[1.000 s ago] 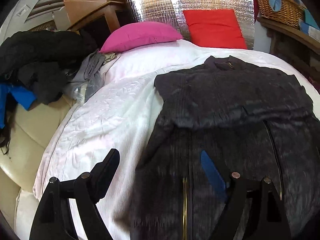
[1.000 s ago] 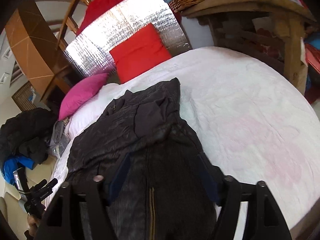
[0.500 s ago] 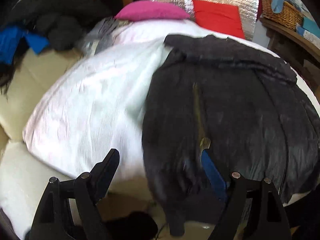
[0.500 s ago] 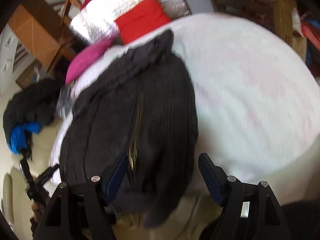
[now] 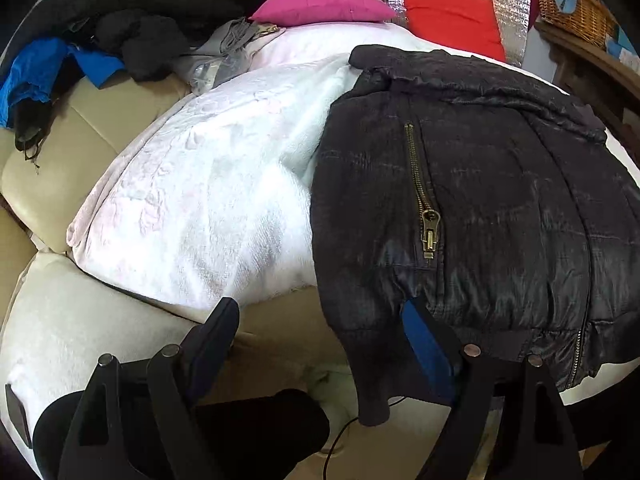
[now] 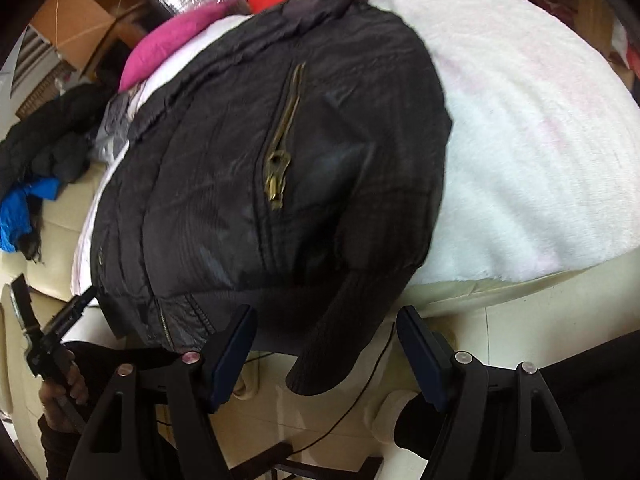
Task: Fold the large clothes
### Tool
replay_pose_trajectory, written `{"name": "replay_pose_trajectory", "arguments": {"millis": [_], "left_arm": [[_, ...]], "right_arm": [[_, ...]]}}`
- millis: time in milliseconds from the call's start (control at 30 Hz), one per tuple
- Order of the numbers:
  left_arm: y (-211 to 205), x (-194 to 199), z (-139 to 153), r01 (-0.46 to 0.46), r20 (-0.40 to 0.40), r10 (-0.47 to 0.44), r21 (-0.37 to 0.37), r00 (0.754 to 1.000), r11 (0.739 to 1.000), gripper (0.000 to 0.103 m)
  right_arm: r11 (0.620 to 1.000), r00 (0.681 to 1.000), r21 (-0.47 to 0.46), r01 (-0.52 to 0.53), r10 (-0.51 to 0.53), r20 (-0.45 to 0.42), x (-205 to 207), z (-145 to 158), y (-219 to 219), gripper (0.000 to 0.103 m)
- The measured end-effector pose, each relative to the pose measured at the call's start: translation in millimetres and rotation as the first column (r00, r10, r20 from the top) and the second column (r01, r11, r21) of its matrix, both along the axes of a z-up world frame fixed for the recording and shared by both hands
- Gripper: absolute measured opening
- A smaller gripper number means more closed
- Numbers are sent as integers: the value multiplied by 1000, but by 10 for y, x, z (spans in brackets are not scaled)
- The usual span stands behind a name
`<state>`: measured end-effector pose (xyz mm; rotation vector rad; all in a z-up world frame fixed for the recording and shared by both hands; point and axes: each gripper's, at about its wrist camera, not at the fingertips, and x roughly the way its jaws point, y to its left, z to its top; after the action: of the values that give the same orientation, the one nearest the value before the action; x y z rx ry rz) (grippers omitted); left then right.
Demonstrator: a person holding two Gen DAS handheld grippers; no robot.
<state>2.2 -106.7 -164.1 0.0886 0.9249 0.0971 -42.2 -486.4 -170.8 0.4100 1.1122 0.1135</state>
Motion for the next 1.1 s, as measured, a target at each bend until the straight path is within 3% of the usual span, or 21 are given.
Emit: {"name": "replay_pose_trajectory", "arguments": {"millis": [500, 600, 700, 767, 900, 1000, 1100], "left_arm": [[102, 13, 11, -2, 1, 2, -46, 1000, 999, 84], [117, 29, -46, -1, -28, 0, -62, 1000, 998, 84], [188, 60, -143, -18, -88, 6, -131, 996, 991, 84], [273, 85, -217, -43, -134, 16, -207, 991, 977, 84], [496, 120, -378, -121, -220, 32, -402, 975, 908, 84], [570, 118, -458, -150, -250, 31, -474, 968, 868, 84], [512, 102, -512, -126, -264, -14, -505, 964, 854, 84]], "right_arm": [[999, 999, -51, 10, -13, -51, 146, -186, 230, 76], [998, 998, -60, 23, -27, -60, 187, -245, 263, 76], [998, 998, -61, 32, -35, -58, 204, -282, 298, 76], [998, 998, -60, 37, -41, -54, 227, -311, 293, 76], [998, 998, -44, 41, -43, -44, 250, -363, 273, 76], [999, 999, -32, 37, -38, -37, 244, -384, 253, 76], [999, 999, -31, 30, -31, -30, 238, -398, 227, 75]]}}
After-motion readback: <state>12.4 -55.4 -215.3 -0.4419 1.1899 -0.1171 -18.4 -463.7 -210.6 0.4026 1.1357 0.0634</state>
